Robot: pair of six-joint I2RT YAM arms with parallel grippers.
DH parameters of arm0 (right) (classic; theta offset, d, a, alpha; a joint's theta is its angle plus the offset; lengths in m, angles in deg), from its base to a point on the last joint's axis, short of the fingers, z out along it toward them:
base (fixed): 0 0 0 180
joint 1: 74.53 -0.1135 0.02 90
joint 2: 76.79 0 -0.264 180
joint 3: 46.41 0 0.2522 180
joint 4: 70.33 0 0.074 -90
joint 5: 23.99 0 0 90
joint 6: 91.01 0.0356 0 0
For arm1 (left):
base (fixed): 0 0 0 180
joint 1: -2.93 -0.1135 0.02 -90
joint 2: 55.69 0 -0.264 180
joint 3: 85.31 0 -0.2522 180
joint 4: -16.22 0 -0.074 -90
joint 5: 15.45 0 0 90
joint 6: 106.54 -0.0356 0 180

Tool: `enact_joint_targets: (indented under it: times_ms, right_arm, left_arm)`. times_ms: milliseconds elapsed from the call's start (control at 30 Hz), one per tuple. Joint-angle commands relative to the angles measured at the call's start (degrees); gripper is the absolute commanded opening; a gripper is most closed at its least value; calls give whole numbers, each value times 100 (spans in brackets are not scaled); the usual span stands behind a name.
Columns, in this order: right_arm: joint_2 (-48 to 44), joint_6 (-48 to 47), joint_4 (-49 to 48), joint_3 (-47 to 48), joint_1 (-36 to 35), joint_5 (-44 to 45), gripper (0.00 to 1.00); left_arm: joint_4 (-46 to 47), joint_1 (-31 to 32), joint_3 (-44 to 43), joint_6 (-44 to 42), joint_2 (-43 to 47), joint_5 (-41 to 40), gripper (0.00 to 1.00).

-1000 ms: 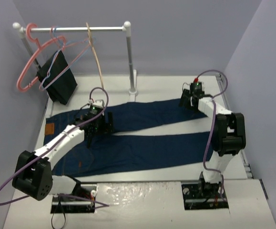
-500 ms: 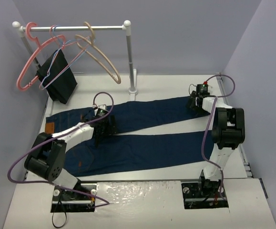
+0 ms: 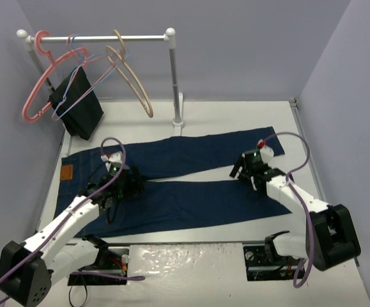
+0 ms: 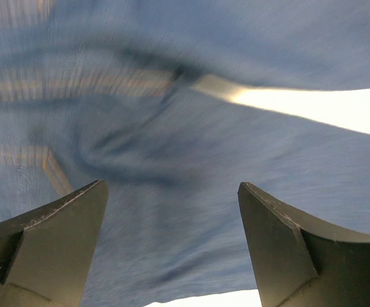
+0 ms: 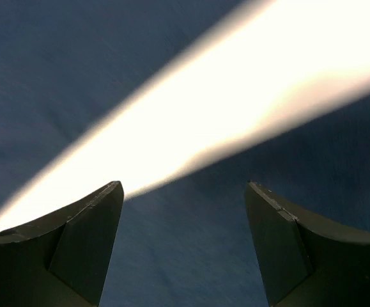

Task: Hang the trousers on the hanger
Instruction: Flatten out the trousers at the center of the board, then fold the trousers at the center of the board.

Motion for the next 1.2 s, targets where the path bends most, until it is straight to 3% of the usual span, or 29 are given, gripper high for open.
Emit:
enact_joint_targets:
  times_ms: [0, 233, 400, 633, 767, 900, 1167]
  right_arm:
    - [-410, 922, 46, -691, -64, 87, 74]
    - [-116, 910, -430, -938, 672, -401, 76]
    - [584, 660, -734, -758, 1396, -824, 75]
    - [1075, 198, -760, -79, 1581, -450, 75]
    - [1015, 2, -628, 376, 1615, -352, 75]
    - [459, -396, -110, 897, 1513, -186, 75]
    - [-726, -704, 641, 970, 942, -312, 78]
  left_arm:
    - [95, 33, 455, 762, -484, 90, 80]
    - [711, -63, 253, 922, -1892, 155, 80]
    - [1022, -90, -530, 515, -3234, 92, 80]
    - [912, -161, -1583, -116, -3781, -53, 80]
    - [581, -156, -1966, -404, -3410, -47, 80]
    - [-233, -152, -1818, -374, -2260, -147, 83]
    - [-2181, -178, -769, 1735, -207, -452, 88]
